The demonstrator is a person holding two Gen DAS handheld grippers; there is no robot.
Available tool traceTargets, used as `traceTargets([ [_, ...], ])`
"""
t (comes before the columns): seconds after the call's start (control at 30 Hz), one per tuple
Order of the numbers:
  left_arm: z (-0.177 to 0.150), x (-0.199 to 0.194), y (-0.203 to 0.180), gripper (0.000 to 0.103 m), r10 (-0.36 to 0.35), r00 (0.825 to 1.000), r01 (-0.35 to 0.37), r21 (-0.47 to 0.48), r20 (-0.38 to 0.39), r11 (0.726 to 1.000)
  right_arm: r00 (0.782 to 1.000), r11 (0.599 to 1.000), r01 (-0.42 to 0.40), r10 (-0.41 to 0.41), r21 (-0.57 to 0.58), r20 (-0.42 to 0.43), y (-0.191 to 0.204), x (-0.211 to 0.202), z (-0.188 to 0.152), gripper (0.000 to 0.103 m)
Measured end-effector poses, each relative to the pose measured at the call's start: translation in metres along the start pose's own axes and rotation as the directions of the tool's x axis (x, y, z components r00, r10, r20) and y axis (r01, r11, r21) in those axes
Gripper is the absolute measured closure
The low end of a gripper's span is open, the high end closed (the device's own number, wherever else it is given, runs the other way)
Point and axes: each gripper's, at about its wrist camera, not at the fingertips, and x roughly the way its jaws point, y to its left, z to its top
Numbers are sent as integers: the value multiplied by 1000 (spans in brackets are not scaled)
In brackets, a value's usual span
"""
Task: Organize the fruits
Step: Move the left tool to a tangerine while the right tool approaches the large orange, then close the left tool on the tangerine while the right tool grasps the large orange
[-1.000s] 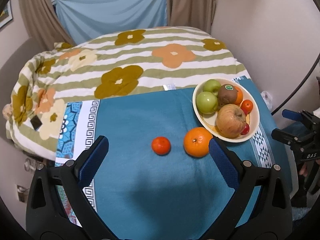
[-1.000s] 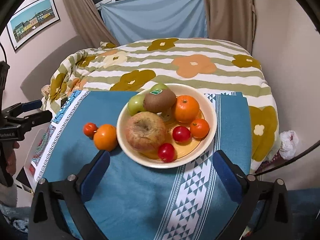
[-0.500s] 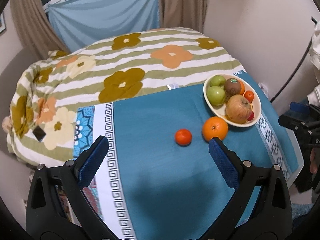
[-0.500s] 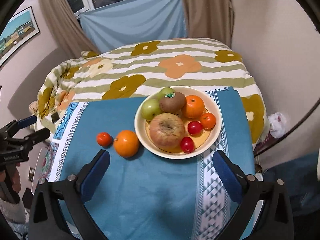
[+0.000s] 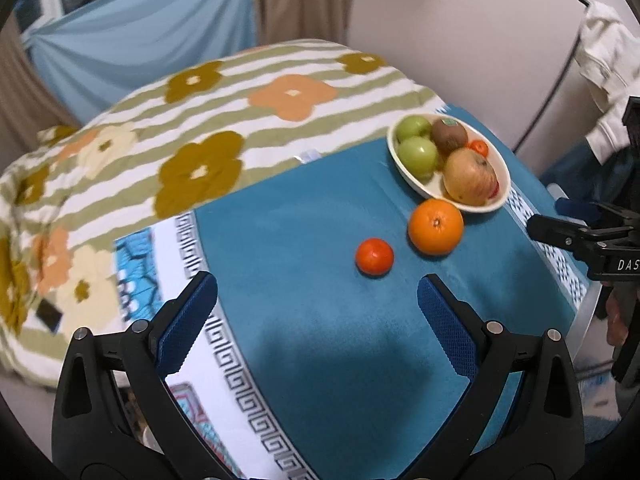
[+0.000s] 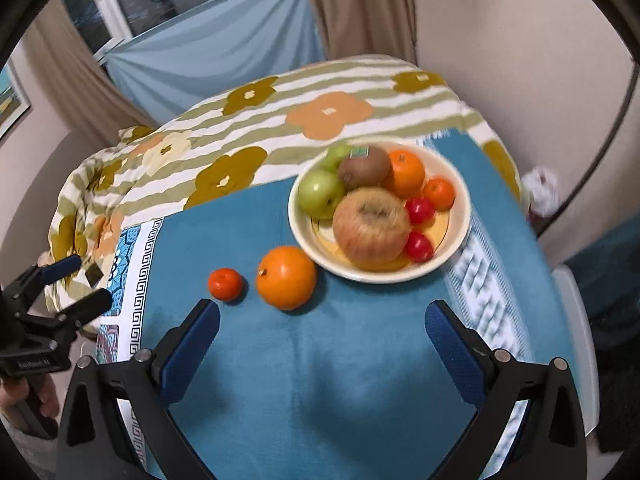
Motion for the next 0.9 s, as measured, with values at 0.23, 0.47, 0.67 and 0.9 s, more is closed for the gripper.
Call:
traceTargets([
  [0.23,-2,49,-7,0,-108,993,111,68,-50,991,999,996,-15,17,89,-28,7,28,-18,1],
  [0.47,3,93,-20,12,-178,979,187,91,-97,978,998,987,-56,61,150,-28,3,54,-15,1],
  [0.67,6,118,-36,24,-206,970,221,124,-125,967,993,972,-107,115,207,-27,-3,73,-7,6],
  [0.9,9,132,-44,45,-218,963,240,139,-161,961,990,968,-121,134,218,-47,-3,88,-5,14],
])
